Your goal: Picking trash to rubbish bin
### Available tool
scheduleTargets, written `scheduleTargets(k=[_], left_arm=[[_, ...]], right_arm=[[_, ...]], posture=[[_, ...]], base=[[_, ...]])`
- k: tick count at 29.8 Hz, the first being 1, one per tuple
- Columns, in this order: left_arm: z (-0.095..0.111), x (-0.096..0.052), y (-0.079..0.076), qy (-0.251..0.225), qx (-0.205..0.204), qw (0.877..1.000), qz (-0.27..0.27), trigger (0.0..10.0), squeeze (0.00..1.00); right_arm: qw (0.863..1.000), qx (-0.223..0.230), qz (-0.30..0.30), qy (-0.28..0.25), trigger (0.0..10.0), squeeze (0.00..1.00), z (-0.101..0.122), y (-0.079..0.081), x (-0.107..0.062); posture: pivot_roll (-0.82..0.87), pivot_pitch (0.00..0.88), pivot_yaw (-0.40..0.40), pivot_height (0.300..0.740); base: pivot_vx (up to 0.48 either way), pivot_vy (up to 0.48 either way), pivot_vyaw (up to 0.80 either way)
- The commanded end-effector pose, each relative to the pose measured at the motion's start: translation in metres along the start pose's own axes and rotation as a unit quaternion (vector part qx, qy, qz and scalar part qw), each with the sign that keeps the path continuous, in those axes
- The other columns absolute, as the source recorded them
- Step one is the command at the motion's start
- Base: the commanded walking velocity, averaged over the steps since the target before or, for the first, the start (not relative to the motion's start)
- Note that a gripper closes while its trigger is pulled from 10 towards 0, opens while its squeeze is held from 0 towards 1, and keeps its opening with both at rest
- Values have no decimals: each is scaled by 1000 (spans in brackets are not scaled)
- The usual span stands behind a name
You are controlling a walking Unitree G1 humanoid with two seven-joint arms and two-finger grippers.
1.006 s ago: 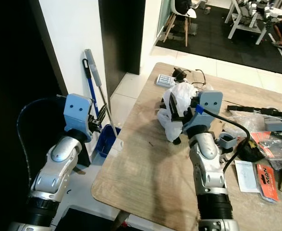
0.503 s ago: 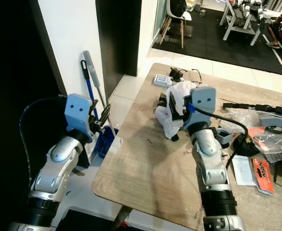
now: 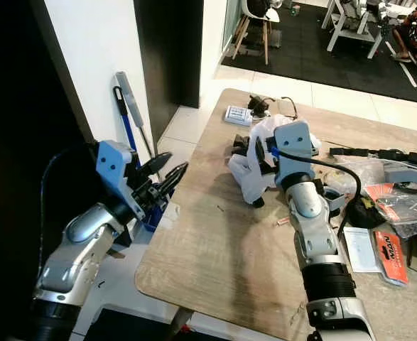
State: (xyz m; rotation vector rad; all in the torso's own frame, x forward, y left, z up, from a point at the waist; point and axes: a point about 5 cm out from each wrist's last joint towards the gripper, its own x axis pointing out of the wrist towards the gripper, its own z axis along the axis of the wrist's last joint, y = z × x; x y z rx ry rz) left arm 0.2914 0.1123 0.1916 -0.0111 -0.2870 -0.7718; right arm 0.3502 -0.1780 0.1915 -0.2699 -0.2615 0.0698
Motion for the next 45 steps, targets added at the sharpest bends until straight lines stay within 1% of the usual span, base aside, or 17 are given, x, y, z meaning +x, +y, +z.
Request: scheduleTargets(k=[1, 2, 3, 5, 6, 7, 12, 17, 18, 19, 28, 29, 30, 32, 33, 34, 45], left_arm=[[-1, 1, -13, 11, -5, 998, -55, 10000, 0], [-1, 1, -13, 11, -5, 998, -55, 10000, 0], [-1, 3, -19, 15, 1, 997, -77, 10000, 0], [-2, 4, -20, 17, 4, 996, -84, 10000, 0], [-3, 6, -23, 21, 16, 995, -95, 10000, 0], [-3, 6, -23, 23, 19, 995, -98, 10000, 0], [-4, 7, -25, 30, 14, 993, -109, 10000, 0], [-4, 6, -26, 36, 12, 992, -117, 10000, 0], [-6, 6, -28, 42, 14, 991, -125, 10000, 0], [-6, 5, -29, 44, 16, 991, -127, 10000, 0], [-9, 5, -32, 52, 18, 989, -135, 10000, 0], [-9, 5, -33, 53, 19, 989, -137, 10000, 0], [-9, 5, -33, 55, 20, 989, -138, 10000, 0], [-9, 5, -33, 55, 20, 989, -138, 10000, 0], [-10, 5, -33, 56, 20, 989, -139, 10000, 0], [-10, 5, -34, 57, 20, 988, -140, 10000, 0], [-13, 6, -34, 61, 26, 987, -146, 10000, 0]], right_arm=[[1000, 7, -9, 19, 10000, 0, -9, -3, 0], [1000, 7, -9, 19, 10000, 0, -9, -3, 0], [999, 17, -19, 26, 10000, 0, -11, -5, 1], [999, 20, -23, 28, 10000, 0, -12, -6, 1], [999, 26, -27, 32, 10000, 0, -14, -7, 2], [999, 28, -28, 32, 10000, 0, -14, -7, 2], [997, 53, -28, 43, 10000, 0, -22, -8, 8], [996, 56, -27, 66, 10000, 0, -29, -8, 11], [994, 50, -22, 92, 10000, 0, -37, -7, 11], [993, 48, -20, 103, 10000, 0, -41, -7, 11], [989, 65, -27, 127, 10000, 0, -50, -9, 11], [989, 65, -25, 132, 4824, 0, -51, -9, 11], [988, 66, -21, 135, 2824, 0, -53, -9, 11], [988, 66, -21, 135, 2824, 0, -53, -9, 11], [988, 68, -19, 137, 1765, 0, -54, -9, 10], [988, 69, -17, 139, 0, 0, -56, -9, 9], [987, 80, -17, 136, 0, 0, -57, -9, 8]], posture=[[-44, 146, -51, 740], [-44, 146, -51, 740], [-44, 146, -51, 740], [-44, 146, -51, 740], [-47, 151, -52, 740], [-47, 151, -52, 740], [-45, 160, -44, 740], [-45, 162, -43, 740], [-44, 163, -44, 740], [-44, 163, -44, 740], [-39, 160, -42, 740], [-39, 160, -42, 740], [-39, 155, -41, 740], [-39, 155, -41, 740], [-39, 149, -38, 740], [-40, 148, -38, 740], [-47, 114, -35, 740]], base=[[0, 0, 0], [0, 0, 0], [0, 0, 0], [0, 0, 0], [0, 0, 0], [0, 0, 0], [0, 0, 0], [0, 0, 0], [0, 0, 0], [0, 0, 0], [0, 0, 0], [0, 0, 0], [0, 0, 0], [0, 0, 0], [0, 0, 0], [0, 0, 0], [0, 0, 0]])
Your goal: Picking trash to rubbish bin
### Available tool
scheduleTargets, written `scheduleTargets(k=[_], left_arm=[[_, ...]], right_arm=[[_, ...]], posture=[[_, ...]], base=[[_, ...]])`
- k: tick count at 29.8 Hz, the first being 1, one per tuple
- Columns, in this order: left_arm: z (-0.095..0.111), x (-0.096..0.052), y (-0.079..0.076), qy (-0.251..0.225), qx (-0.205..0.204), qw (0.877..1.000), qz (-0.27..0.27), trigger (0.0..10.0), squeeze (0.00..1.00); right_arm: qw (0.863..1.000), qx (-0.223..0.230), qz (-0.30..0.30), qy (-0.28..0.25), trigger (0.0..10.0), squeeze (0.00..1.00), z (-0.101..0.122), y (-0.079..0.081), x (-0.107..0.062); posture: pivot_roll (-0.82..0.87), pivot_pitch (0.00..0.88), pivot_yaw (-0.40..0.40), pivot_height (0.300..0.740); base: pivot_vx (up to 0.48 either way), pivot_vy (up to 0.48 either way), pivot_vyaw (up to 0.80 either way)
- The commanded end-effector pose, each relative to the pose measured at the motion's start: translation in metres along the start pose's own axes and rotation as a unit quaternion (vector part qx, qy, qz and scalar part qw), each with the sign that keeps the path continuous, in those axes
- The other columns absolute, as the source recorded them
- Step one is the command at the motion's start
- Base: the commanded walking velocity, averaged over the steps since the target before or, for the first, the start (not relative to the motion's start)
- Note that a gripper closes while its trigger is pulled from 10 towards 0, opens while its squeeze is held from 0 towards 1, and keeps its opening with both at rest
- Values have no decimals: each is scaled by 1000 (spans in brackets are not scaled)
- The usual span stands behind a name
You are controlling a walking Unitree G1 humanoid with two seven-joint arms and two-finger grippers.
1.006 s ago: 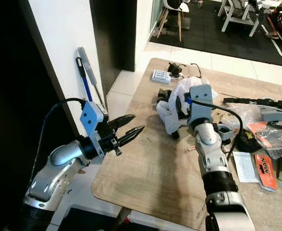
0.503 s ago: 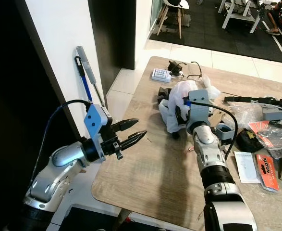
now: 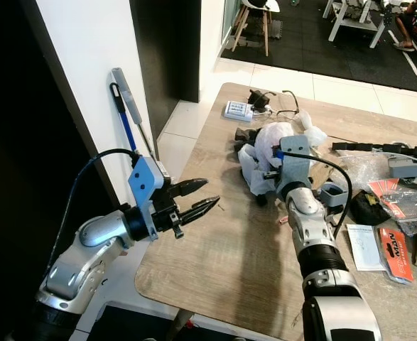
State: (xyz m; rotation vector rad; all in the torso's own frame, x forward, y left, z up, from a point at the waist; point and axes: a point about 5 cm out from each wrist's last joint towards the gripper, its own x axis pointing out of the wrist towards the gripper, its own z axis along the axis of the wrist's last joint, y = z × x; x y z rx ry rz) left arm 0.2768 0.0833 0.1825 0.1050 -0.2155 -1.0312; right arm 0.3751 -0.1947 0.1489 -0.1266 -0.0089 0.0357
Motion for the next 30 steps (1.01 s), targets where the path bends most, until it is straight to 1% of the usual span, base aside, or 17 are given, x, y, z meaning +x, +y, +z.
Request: scheduleTargets(k=[1, 5, 11, 13, 14, 15, 16, 20, 21, 23, 24, 25, 26, 27, 28, 29, 30], left_arm=[[-5, -1, -3, 15, 5, 1000, -12, 10000, 0], [-7, -1, -4, 18, 6, 1000, -12, 10000, 0], [-10, -3, -4, 22, 4, 1000, -8, 10000, 0], [-10, -4, -3, 22, 2, 1000, -3, 10000, 0], [-10, -4, -3, 22, 2, 1000, -3, 10000, 0], [-10, -5, -3, 21, 1, 1000, 0, 10000, 0], [-10, -6, -1, 20, 0, 1000, 5, 10000, 0], [-6, -12, 4, 11, 1, 1000, 27, 10000, 0], [-4, -13, 7, 7, -1, 999, 37, 10000, 0], [-3, -14, 9, 4, -3, 999, 44, 10000, 0], [-1, -15, 13, -5, 1, 998, 63, 10000, 0], [3, -16, 24, -21, 3, 993, 118, 10000, 0], [3, -16, 24, -21, 3, 993, 118, 10000, 0], [6, -19, 41, -24, 14, 978, 208, 10000, 0], [7, -21, 48, -25, 9, 970, 242, 10000, 0], [7, -21, 48, -25, 9, 970, 242, 10000, 0], [7, -23, 52, -30, -3, 963, 267, 10000, 0]], right_arm=[[1000, 9, -8, 8, 0, 0, -5, -5, -2], [1000, 13, -8, 2, 0, 0, -3, -5, -2], [999, 37, -11, -38, 0, 0, 13, 1, -3], [997, 49, -2, -60, 0, 0, 24, 6, -4], [997, 49, -2, -60, 0, 0, 24, 6, -4], [996, 53, 6, -74, 0, 0, 31, 10, -6], [993, 49, 24, -100, 0, 0, 47, 18, -10], [987, 31, 57, -150, 0, 0, 80, 36, -22], [985, 30, 61, -162, 0, 0, 86, 38, -25], [983, 30, 62, -168, 0, 0, 90, 40, -26], [982, 28, 59, -179, 0, 0, 95, 39, -28], [978, 23, 49, -200, 0, 0, 102, 36, -32], [978, 23, 49, -200, 0, 0, 102, 36, -32], [977, 18, 30, -211, 0, 0, 103, 31, -35], [976, 14, 21, -214, 0, 0, 102, 29, -35], [976, 14, 21, -214, 0, 0, 102, 29, -35], [977, -3, 2, -214, 0, 0, 99, 25, -36]], posture=[[-47, 114, -35, 740], [-48, 104, -39, 740], [-45, 83, -53, 740], [-42, 80, -62, 740], [-42, 80, -62, 740], [-42, 80, -62, 740], [-37, 85, -68, 740], [-46, 89, -62, 740], [-48, 93, -58, 740], [-47, 93, -58, 740], [-46, 93, -58, 740], [-46, 94, -59, 740], [-46, 94, -59, 740], [-47, 94, -59, 740], [-47, 94, -59, 740], [-47, 94, -59, 740], [-44, 97, -63, 740]], base=[[0, 0, 0], [0, 0, 0], [0, 0, 0], [0, 0, 0], [0, 0, 0], [0, 0, 0], [0, 0, 0], [0, 0, 0], [0, 0, 0], [0, 0, 0], [0, 0, 0], [0, 0, 0], [0, 0, 0], [0, 0, 0], [0, 0, 0], [0, 0, 0], [0, 0, 0]])
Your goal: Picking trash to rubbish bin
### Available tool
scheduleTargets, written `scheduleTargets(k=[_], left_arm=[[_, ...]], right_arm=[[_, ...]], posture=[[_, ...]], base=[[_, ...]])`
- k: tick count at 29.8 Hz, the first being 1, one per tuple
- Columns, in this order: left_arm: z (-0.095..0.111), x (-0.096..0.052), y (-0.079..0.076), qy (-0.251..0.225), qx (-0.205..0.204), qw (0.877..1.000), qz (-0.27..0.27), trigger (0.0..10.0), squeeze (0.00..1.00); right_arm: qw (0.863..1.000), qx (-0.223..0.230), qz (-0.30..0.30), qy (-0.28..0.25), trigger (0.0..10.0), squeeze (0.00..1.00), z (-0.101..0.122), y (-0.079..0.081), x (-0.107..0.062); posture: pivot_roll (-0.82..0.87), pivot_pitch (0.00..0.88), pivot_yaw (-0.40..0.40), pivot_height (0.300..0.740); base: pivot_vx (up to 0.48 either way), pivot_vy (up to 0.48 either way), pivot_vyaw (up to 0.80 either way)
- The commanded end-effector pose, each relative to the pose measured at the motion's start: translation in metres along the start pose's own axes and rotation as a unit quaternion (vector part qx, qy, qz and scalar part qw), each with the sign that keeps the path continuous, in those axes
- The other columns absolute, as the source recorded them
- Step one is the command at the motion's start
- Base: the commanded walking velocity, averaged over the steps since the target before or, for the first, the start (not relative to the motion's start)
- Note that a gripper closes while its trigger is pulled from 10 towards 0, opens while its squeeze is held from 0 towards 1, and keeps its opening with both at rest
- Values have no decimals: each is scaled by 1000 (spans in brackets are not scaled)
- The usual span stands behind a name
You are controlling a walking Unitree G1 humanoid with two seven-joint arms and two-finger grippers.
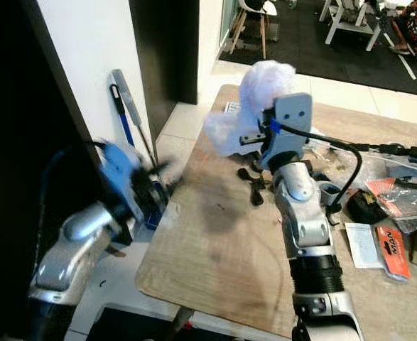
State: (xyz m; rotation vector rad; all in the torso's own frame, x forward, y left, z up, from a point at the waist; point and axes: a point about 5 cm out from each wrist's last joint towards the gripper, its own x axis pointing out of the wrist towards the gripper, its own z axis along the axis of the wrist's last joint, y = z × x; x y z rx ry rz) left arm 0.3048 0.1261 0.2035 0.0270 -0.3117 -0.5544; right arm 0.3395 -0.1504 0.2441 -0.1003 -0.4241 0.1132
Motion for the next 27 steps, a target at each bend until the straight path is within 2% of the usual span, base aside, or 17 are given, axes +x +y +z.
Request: scheduleTargets(k=[1, 2, 3, 6, 7, 8, 9, 12, 13, 18, 23, 27], left_arm=[[-8, -2, 4, 15, -10, 999, 30, 10000, 0], [-8, -3, 11, 13, -5, 998, 66, 10000, 0], [-9, -5, 16, 18, 11, 995, 95, 10000, 0], [-10, -7, 20, 25, 31, 992, 120, 10000, 0], [-11, -11, 24, 26, 46, 988, 148, 10000, 0], [-11, -11, 24, 26, 46, 988, 148, 10000, 0], [-9, -14, 26, 21, 46, 984, 173, 10000, 0], [-9, -14, 26, 21, 46, 984, 173, 10000, 0], [-7, -15, 27, 14, 49, 980, 191, 10000, 0], [-6, -14, 25, 8, 46, 977, 210, 10000, 0], [-6, -8, 17, 11, 50, 980, 190, 10000, 0], [-5, -6, 14, 8, 54, 982, 181, 10000, 0]], right_arm=[[1000, -16, -21, -5, 0, 0, 0, -8, -3], [998, -43, -39, 9, 10000, 0, -6, -14, -7], [996, -71, -56, 13, 10000, 0, -9, -21, -10], [993, -94, -63, 11, 10000, 0, -8, -24, -13], [991, -119, -59, -4, 10000, 0, -4, -25, -15], [991, -119, -59, -4, 10000, 0, -4, -25, -15], [989, -139, -50, -20, 10000, 0, 0, -24, -16], [989, -139, -50, -20, 10000, 0, 0, -24, -16], [988, -147, -47, -27, 10000, 0, 1, -24, -17], [986, -154, -42, -48, 10000, 0, 4, -22, -18], [987, -143, -35, -68, 10000, 0, 8, -18, -15], [989, -128, -36, -65, 10000, 0, 6, -17, -15]], posture=[[-44, 97, -63, 740], [-43, 97, -64, 740], [-39, 99, -66, 740], [-41, 98, -62, 740], [-42, 97, -59, 740], [-42, 97, -59, 740], [-42, 97, -59, 740], [-42, 97, -59, 740], [-42, 101, -59, 740], [-41, 106, -62, 740], [-42, 109, -63, 740], [-41, 110, -63, 740]], base=[[0, 0, 0], [0, 0, 0], [0, 0, 0], [0, 0, 0], [0, 0, 0], [0, 0, 0], [0, 0, 0], [0, 0, 0], [0, 0, 0], [0, 0, 0], [0, 0, 0], [0, 0, 0]])
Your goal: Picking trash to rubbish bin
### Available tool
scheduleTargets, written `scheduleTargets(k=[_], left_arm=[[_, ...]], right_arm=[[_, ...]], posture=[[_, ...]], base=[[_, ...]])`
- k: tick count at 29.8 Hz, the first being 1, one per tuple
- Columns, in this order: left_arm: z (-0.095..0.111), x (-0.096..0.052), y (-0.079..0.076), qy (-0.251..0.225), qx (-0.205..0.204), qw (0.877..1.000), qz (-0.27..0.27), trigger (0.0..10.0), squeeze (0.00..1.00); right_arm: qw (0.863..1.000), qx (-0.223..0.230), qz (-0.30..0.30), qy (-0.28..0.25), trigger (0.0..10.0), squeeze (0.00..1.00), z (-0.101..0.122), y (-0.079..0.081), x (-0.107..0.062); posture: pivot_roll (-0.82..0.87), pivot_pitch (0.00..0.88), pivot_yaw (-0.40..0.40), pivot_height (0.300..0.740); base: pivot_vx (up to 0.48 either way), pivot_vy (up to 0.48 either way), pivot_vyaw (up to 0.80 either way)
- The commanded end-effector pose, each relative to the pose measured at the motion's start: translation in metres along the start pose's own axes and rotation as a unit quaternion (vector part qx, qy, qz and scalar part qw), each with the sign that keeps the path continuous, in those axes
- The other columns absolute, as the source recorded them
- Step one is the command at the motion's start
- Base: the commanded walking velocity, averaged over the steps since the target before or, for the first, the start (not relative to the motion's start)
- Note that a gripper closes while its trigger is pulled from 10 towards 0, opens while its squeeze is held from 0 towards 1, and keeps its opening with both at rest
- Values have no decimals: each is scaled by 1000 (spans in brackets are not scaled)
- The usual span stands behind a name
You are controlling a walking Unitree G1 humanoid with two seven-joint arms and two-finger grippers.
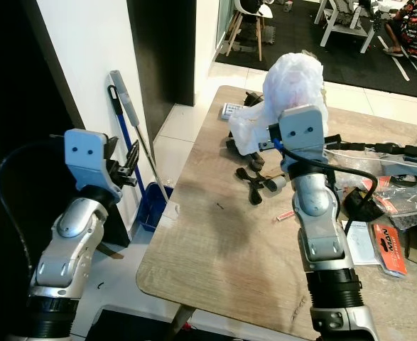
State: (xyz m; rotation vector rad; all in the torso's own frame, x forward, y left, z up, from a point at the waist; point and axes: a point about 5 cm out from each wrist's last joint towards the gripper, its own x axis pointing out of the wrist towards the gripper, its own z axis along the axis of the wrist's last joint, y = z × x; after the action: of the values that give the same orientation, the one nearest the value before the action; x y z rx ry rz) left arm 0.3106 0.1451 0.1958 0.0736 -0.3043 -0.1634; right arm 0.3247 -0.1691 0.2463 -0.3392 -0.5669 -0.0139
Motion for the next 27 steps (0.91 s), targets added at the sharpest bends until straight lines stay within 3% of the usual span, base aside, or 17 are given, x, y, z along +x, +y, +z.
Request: scheduleTargets(k=[1, 11, 12, 15, 17, 20, 24, 27], left_arm=[[4, 0, -4, -9, 1, 1000, -5, 10000, 0], [5, -1, -7, -12, -5, 1000, -7, 10000, 0], [7, -1, -8, -15, -7, 1000, -7, 10000, 0], [8, 0, -8, -17, -8, 1000, -7, 10000, 0], [9, 0, -8, -21, -10, 1000, -10, 10000, 0], [9, 0, -8, -21, -10, 1000, -10, 10000, 0], [10, 1, -9, -22, -9, 1000, -13, 10000, 0], [10, 1, -9, -23, -10, 1000, -13, 10000, 0]], right_arm=[[1000, 5, 2, -2, 10000, 0, 0, 1, 0], [1000, 2, 0, -14, 10000, 0, 1, -1, 0], [999, 38, -22, -33, 10000, 0, 13, -6, 8], [995, 58, -40, -65, 10000, 0, 30, -15, 18], [988, 64, -63, -124, 10000, 0, 59, -31, 32], [988, 64, -63, -124, 10000, 0, 59, -31, 32], [979, 56, -78, -182, 10000, 0, 85, -48, 42], [975, 57, -80, -200, 10000, 0, 93, -52, 45]], posture=[[-41, 110, -63, 740], [-45, 117, -61, 740], [-42, 121, -61, 740], [-42, 121, -61, 740], [-42, 121, -61, 740], [-42, 121, -61, 740], [-50, 125, -57, 740], [-50, 127, -57, 740]], base=[[0, 0, 0], [0, 0, 0], [0, 0, 0], [0, 0, 0], [0, 0, 0], [0, 0, 0], [0, 0, 0], [0, 0, 0]])
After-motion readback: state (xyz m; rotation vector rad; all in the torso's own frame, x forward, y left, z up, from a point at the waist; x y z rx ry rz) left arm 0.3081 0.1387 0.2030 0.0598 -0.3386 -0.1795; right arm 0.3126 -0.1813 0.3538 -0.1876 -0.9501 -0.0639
